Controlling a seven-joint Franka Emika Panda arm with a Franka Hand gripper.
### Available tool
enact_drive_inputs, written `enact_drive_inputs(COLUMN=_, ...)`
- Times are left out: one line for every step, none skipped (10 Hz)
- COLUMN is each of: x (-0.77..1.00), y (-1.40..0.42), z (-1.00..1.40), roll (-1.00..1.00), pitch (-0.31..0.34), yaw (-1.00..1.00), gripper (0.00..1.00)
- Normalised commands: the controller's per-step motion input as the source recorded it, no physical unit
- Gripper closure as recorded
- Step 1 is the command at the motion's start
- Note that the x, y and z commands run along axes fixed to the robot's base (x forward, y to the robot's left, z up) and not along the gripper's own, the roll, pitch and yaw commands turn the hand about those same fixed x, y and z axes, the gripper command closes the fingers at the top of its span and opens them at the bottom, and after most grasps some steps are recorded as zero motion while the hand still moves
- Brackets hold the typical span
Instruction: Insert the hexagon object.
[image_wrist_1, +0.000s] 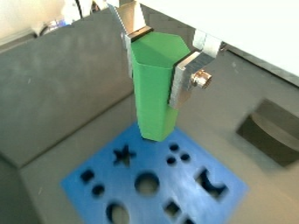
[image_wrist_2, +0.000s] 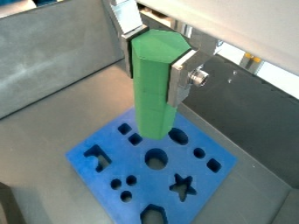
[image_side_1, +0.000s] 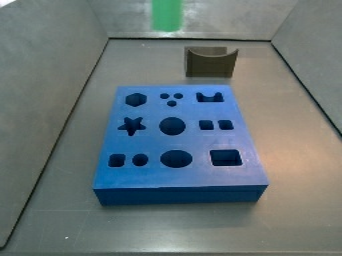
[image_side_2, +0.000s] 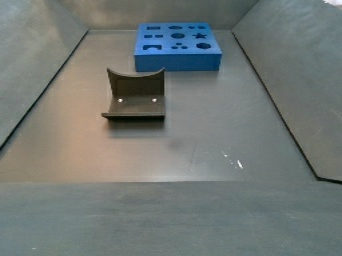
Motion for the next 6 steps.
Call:
enact_drive_inputs(x=-0.89, y=0.47, z=-1.0, roll=0.0, pitch=-0.044, yaw=0.01, gripper=1.0)
enact_drive_inputs(x=-0.87, y=0.48, z=-1.0, roll=0.0, pitch=-0.051, yaw=0.02, gripper=1.0)
enact_drive_inputs(x=-0.87, y=0.48, z=-1.0, roll=0.0, pitch=-0.051, yaw=0.02, gripper=1.0)
enact_drive_inputs(x=-0.86, y=0.4, z=-1.0, roll=0.0, pitch=-0.049, yaw=0.0, gripper=1.0)
enact_drive_inputs(x=-0.82, y=0.29, z=-1.0, roll=0.0, pitch=-0.047, yaw=0.0, gripper=1.0)
enact_drive_inputs(x=-0.58, y=0.0, z=-1.0, roll=0.0, pitch=-0.004, yaw=0.0, gripper=1.0)
